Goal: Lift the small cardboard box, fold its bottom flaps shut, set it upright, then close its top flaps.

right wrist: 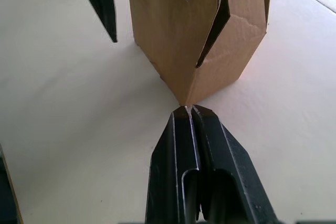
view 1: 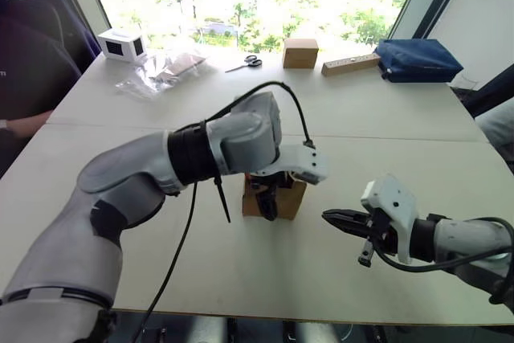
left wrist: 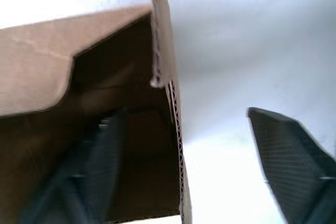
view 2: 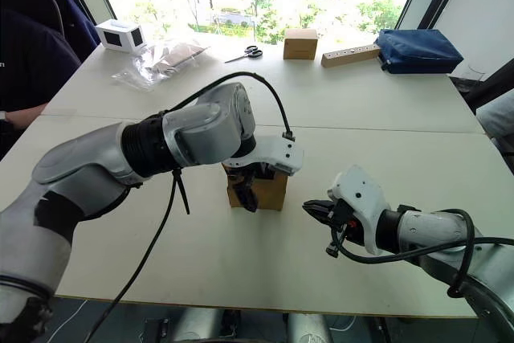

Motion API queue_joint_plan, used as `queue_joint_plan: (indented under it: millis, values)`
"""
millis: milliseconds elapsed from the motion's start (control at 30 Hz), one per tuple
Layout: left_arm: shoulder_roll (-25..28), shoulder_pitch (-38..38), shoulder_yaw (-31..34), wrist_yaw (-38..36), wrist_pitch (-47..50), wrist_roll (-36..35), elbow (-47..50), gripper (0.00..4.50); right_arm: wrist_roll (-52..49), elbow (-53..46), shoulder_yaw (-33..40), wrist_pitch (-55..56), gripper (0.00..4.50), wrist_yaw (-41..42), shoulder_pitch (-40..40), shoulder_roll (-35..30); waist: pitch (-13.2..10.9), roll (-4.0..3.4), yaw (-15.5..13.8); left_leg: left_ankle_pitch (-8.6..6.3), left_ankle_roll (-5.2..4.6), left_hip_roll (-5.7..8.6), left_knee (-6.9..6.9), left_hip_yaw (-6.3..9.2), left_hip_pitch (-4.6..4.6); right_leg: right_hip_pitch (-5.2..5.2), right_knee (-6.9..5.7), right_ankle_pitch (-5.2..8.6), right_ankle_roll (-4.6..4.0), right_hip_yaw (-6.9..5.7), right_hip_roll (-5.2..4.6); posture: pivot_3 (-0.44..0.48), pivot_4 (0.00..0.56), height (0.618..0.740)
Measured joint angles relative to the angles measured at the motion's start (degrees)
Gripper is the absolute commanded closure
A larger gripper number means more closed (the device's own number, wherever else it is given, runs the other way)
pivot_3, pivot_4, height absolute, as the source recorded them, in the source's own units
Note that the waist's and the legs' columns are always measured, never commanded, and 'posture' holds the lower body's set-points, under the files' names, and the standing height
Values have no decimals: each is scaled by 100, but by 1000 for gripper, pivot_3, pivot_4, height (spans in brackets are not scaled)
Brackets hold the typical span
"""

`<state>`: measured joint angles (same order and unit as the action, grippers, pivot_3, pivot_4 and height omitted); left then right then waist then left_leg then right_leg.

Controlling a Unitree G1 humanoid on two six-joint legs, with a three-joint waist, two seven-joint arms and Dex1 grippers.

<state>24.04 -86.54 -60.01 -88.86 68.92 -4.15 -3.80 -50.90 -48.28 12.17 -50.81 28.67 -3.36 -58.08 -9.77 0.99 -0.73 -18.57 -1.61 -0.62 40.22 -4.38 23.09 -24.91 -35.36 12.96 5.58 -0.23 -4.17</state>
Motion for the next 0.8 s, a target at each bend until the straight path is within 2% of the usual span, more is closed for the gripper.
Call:
queue_joint_plan:
  millis: [100, 200, 300, 400, 500, 600, 633, 667, 700, 767, 800]
  values:
    - [3, -350, 629, -197, 224, -465, -443, 816, -275, 99, 199, -8, 4500, 95, 40, 126, 0, 0, 0, 0, 0, -1, 0, 1, 7, -10, -5, -1, 2, 0, 2, 0, 150, 740]
    - [-74, -635, 2139, -128, -42, -1038, -1426, 816, -819, 399, 565, 65, 4500, 99, 282, 533, 1, -2, 22, 0, 0, -3, 2, -1, 4, -11, -8, -6, 12, 0, 2, 0, 150, 740]
    - [-43, -389, 4045, 625, -429, -1496, -2271, 816, -1257, 933, 850, 223, 4500, 56, 615, 958, 7, -11, 55, 0, 0, -7, 1, -1, -8, -8, -23, -12, 21, 1, 4, 0, 150, 740]
    - [283, 681, 5552, 1143, -556, -2041, -2092, 816, -1297, 1576, 933, 378, 4500, 24, 960, 1215, 6, -11, 140, 1, 2, -8, -1, -7, -38, 0, -69, -7, 20, 6, -1, 0, 150, 740]
    - [138, 1960, 6921, 2022, -1092, -2426, -1156, 816, -1268, 2001, 896, 388, 4500, 90, 1154, 1264, 1, -3, 127, 11, 19, -13, -8, -2, -28, -10, -73, -5, 17, 3, -3, 0, 150, 740]
    - [296, 3093, 7209, 2573, -1145, -2539, 120, 816, -1089, 2211, 663, 389, 4500, 323, 1322, 1230, 3, -6, 127, 31, 56, 1, -8, -8, -27, -11, -73, -6, 17, 4, -19, 0, 150, 740]
    - [424, 3645, 7214, 2685, -1213, -2539, 599, 1304, -979, 2297, 523, 388, 4500, 418, 1408, 1221, 5, -9, 134, 31, 56, 7, -9, -14, -37, -4, -74, -7, 18, 5, -28, 0, 150, 740]
    - [488, 4128, 7214, 2733, -1294, -2536, 875, 1518, -902, 2363, 425, 388, 4500, 482, 1465, 1218, 5, -10, 137, 31, 55, 11, -9, -20, -53, 8, -73, -7, 18, 7, -34, 0, 150, 740]
    - [515, 4607, 7209, 2796, -1373, -2539, 1102, 2026, -800, 2435, 326, 388, 4500, 557, 1528, 1215, 4, -7, 136, 22, 40, 12, -9, -20, -61, 20, -71, -7, 17, 5, -36, 0, 150, 740]
    - [535, 5232, 7180, 2924, -1468, -2542, 1315, 2888, -654, 2497, 138, 376, 4500, 732, 1609, 1188, 2, 0, 95, 14, 26, 15, -7, -7, -64, 28, -70, -7, 15, -2, -38, 0, 150, 740]
    - [539, 5346, 7156, 2956, -1480, -2556, 1344, 3130, -626, 2499, 73, 367, 4500, 813, 1626, 1188, 2, 0, 53, 14, 26, 16, -6, -6, -64, 29, -70, -7, 15, -2, -38, 0, 150, 740]
